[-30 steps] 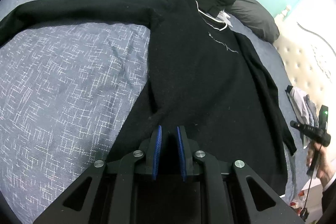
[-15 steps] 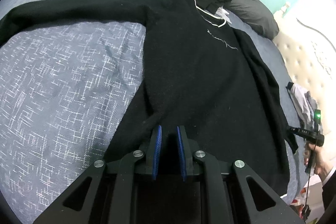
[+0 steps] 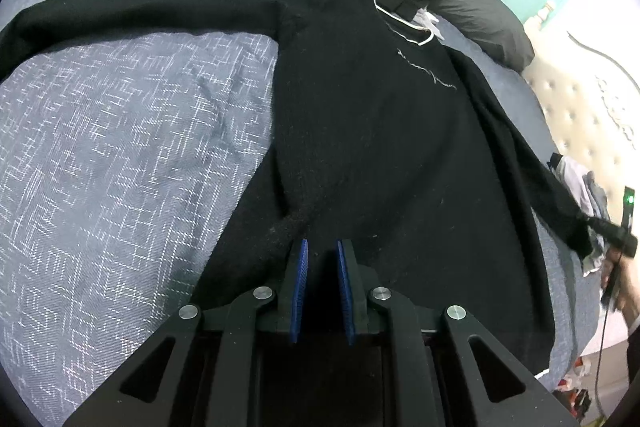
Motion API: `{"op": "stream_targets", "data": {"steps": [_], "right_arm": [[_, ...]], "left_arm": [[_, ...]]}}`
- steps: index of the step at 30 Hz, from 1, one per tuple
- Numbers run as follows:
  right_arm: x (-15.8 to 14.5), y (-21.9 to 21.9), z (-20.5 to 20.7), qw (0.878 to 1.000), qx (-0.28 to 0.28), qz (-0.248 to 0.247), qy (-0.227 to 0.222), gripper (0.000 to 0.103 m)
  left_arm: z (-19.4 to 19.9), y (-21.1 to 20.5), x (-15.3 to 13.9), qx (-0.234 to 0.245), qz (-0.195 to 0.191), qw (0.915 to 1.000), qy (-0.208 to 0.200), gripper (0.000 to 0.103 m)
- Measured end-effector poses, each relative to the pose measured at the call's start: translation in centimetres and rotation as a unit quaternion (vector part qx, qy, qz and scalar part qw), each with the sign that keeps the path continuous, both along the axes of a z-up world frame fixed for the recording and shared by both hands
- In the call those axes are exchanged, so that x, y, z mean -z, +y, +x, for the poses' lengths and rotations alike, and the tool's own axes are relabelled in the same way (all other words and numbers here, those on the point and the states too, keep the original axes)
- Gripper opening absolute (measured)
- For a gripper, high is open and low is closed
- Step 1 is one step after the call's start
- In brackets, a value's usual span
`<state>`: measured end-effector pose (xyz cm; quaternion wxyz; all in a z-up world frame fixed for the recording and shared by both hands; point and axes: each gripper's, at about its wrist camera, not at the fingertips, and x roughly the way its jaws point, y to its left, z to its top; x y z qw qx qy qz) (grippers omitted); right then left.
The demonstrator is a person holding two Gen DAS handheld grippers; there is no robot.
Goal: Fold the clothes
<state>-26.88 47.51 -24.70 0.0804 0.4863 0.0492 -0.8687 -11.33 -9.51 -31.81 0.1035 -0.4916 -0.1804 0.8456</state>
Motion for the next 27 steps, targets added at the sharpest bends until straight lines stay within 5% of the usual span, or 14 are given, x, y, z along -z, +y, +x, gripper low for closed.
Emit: {"op": "stream_targets", "data": {"steps": [5,22,27], "right_arm": [[-1.4,2.1,-3.3,0.999,0.028,0.031,0.008,0.005],[2.9,5.1,-9.7,0.991,0.111,0.068,-0.021,0.006],[1.2,6.0,-8.2,0.985,0.166,0.037,0.009,0.021]], "left_arm": [[-0.2,0.0,0.1,0.0,-0.004,1.0,-0.001,0.016],[-0.9,0.0,-0.1,0.007,-0.008,0.9999,0.004,0.016],[-0.7,-0.1,-0.4,0.009,-0.007,0.9999,0.007,0.016]]}}
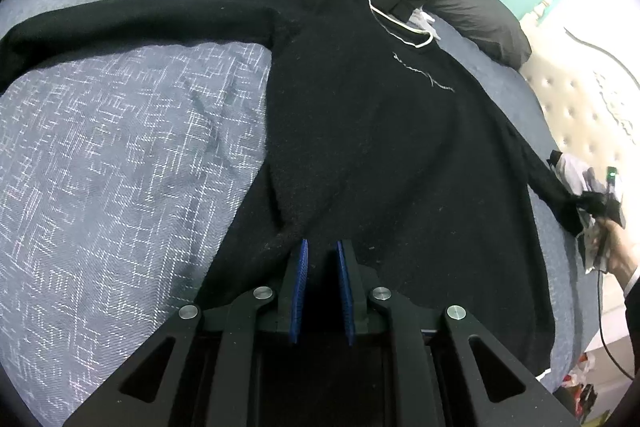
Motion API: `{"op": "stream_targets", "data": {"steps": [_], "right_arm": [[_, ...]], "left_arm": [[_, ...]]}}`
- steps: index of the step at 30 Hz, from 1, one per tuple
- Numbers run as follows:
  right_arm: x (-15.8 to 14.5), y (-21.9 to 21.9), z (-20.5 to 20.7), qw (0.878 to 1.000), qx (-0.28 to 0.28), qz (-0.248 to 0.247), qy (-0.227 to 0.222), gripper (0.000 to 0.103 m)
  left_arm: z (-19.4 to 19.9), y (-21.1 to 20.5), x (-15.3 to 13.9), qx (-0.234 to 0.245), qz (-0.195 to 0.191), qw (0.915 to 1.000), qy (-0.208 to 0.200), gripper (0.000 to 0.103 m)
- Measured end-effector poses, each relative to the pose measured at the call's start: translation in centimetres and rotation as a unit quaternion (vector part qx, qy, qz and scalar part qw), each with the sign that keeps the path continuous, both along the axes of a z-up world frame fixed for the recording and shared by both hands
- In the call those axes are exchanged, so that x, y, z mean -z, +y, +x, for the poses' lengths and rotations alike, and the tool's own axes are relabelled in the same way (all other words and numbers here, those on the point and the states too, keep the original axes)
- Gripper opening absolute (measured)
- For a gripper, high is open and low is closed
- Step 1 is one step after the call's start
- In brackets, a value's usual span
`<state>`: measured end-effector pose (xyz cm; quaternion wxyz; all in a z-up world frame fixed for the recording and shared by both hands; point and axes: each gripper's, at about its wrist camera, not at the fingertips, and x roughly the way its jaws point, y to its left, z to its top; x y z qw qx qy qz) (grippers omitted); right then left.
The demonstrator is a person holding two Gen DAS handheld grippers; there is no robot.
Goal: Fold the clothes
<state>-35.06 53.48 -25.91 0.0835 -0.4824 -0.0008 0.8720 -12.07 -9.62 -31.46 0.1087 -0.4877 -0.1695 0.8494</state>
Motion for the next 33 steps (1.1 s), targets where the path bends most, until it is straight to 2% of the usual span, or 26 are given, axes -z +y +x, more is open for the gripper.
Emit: {"op": "stream_targets", "data": {"steps": [3,6,7,9,12,16,22,26,28,29,30,33], "right_arm": [[-2.0,-0.4,1.7,0.999,0.008,-0.011,0.044,0.026],[-2.6,-1.2,2.5,0.993,-0.008,-0.097,0.061,0.026],[-2.4,-1.8,2.5,0.987,-0.025,-0.149,0.056,0.026],[-1.4,-4.2,2.4,0.977,-0.052,-0.204,0.039,0.026],[0.0,-7.8,2.2,0.955,-0.093,-0.282,0.014,0.027],[2.3,-13.1,1.6,0.938,-0.133,-0.319,-0.031,0.031],[5.0,-17.3,-0.1,0.918,-0.127,-0.371,-0.063,0.035],[5.7,-18.7,-0.8,0.914,-0.127,-0.382,-0.058,0.035],[5.6,-19.3,-1.1,0.916,-0.131,-0.376,-0.048,0.034],[5.5,-19.4,-1.3,0.917,-0.132,-0.373,-0.045,0.027],[5.5,-19.5,-1.4,0.919,-0.133,-0.369,-0.042,0.015],[5.5,-19.3,-1.7,0.926,-0.127,-0.354,-0.039,0.004]], "left_arm": [[0.1,-0.1,-0.1,-0.001,0.002,1.0,0.0,0.016],[0.3,-0.1,-0.2,-0.001,0.003,1.0,0.003,0.016],[0.3,0.0,-0.3,0.0,0.003,1.0,0.004,0.016],[0.4,0.0,-0.3,0.0,0.004,1.0,0.004,0.016],[0.4,-0.1,-0.4,-0.001,0.004,1.0,0.004,0.016],[0.1,-0.3,-0.3,-0.004,0.009,0.9999,0.003,0.016],[0.0,-0.4,0.0,-0.001,0.012,0.9999,0.0,0.016],[-0.1,-0.4,0.1,0.0,0.008,1.0,0.0,0.016],[-0.1,-0.3,0.1,0.002,0.006,1.0,0.0,0.016],[-0.1,-0.3,0.2,0.002,0.006,1.0,-0.001,0.016],[-0.1,-0.3,0.3,0.003,0.003,1.0,-0.002,0.016],[-0.2,-0.1,0.6,0.006,-0.006,0.9999,-0.006,0.016]]}}
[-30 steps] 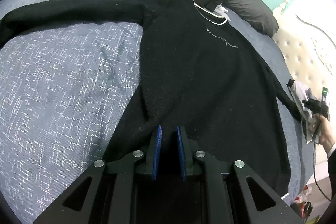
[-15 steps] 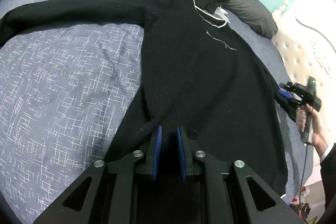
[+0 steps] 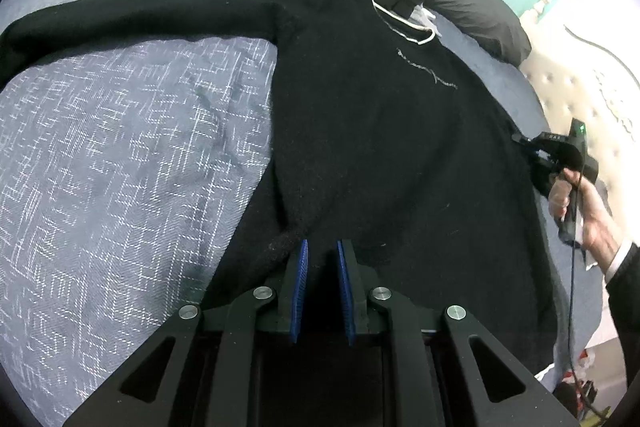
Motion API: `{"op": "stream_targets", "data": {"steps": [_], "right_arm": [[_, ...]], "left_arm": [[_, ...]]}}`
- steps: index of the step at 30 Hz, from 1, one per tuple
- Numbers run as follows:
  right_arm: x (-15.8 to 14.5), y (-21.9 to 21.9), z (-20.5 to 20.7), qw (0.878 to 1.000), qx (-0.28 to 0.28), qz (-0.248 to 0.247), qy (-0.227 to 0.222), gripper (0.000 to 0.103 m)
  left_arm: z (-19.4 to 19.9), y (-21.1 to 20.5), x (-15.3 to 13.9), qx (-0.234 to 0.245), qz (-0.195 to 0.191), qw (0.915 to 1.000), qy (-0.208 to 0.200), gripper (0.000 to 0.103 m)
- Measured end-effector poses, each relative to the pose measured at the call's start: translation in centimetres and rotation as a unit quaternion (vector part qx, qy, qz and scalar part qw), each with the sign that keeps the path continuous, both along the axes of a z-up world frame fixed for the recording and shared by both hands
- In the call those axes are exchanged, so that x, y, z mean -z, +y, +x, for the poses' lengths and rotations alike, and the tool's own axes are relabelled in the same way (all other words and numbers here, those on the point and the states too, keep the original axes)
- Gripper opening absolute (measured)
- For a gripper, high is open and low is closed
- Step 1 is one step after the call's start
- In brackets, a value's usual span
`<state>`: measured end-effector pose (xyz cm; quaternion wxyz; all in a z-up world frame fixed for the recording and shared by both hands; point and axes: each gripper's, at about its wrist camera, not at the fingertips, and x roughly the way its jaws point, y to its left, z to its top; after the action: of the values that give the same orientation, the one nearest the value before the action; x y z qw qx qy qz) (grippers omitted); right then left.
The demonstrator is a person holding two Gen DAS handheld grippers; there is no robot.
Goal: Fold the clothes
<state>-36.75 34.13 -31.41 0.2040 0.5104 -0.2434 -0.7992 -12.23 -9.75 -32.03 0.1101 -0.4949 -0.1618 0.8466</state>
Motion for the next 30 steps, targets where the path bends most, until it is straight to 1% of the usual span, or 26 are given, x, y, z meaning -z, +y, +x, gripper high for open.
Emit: {"op": "stream_targets", "data": {"steps": [4,6,8,9,11,13,15,16,17,18,19,23,25,27,28,29,30], "right_arm": [[0.2,0.4,-0.7,1.0,0.011,0.023,0.002,0.002],[0.3,0.9,-0.9,0.998,0.028,0.047,0.003,0.0],[0.4,1.7,-1.3,0.996,0.051,0.067,0.003,0.0],[0.6,2.2,-1.5,0.996,0.058,0.064,-0.001,0.0],[0.4,2.8,-1.5,0.997,0.053,0.055,0.002,0.0],[0.1,2.8,-1.3,0.999,0.028,0.031,0.006,0.0],[-0.1,2.8,-0.6,1.0,0.011,0.006,0.002,0.004],[-0.1,2.7,-0.1,1.0,0.002,0.0,-0.001,0.007],[-0.1,2.7,0.4,1.0,-0.007,-0.005,-0.005,0.023],[-0.1,2.7,0.8,1.0,-0.015,-0.011,-0.007,0.037],[-0.1,2.7,1.5,1.0,-0.023,-0.015,-0.005,0.037],[0.1,2.9,3.7,0.999,-0.048,-0.025,0.002,0.037],[0.5,2.8,4.6,0.998,-0.055,-0.017,-0.003,0.034],[1.0,2.6,5.2,0.998,-0.062,-0.015,-0.009,0.021],[1.3,2.5,5.5,0.998,-0.065,-0.014,-0.012,0.018],[1.4,2.4,5.8,0.997,-0.069,-0.015,-0.01,0.011],[1.5,2.4,6.0,0.997,-0.072,-0.015,-0.009,0.008]], "left_arm": [[0.1,0.1,0.2,0.003,-0.005,1.0,-0.003,0.016],[0.1,-0.1,0.2,0.002,-0.004,1.0,-0.003,0.016],[0.1,-0.2,0.2,-0.001,-0.002,1.0,-0.004,0.016],[0.1,-0.3,0.3,-0.002,0.0,1.0,-0.005,0.016],[0.0,-0.3,0.3,-0.001,-0.001,1.0,-0.005,0.016],[0.0,-0.2,0.3,0.0,-0.001,1.0,-0.006,0.016],[0.0,-0.2,0.3,0.0,-0.001,1.0,-0.007,0.016],[0.0,-0.2,0.3,0.0,0.0,1.0,-0.007,0.016],[0.0,-0.2,0.3,0.0,0.001,1.0,-0.008,0.016],[0.1,-0.3,0.3,0.0,0.001,1.0,-0.008,0.016],[0.1,-0.3,0.4,0.0,0.002,1.0,-0.009,0.016],[0.3,-0.3,0.4,-0.001,0.003,0.9999,-0.01,0.016],[0.4,-0.3,0.5,-0.001,0.002,0.9999,-0.011,0.016],[0.4,-0.2,0.5,-0.001,0.001,0.9999,-0.011,0.016],[0.4,-0.1,0.6,-0.001,0.001,0.9999,-0.011,0.016],[0.4,-0.1,0.6,-0.001,0.001,0.9999,-0.012,0.016],[0.5,-0.1,0.7,0.0,0.0,0.9999,-0.012,0.016]]}}
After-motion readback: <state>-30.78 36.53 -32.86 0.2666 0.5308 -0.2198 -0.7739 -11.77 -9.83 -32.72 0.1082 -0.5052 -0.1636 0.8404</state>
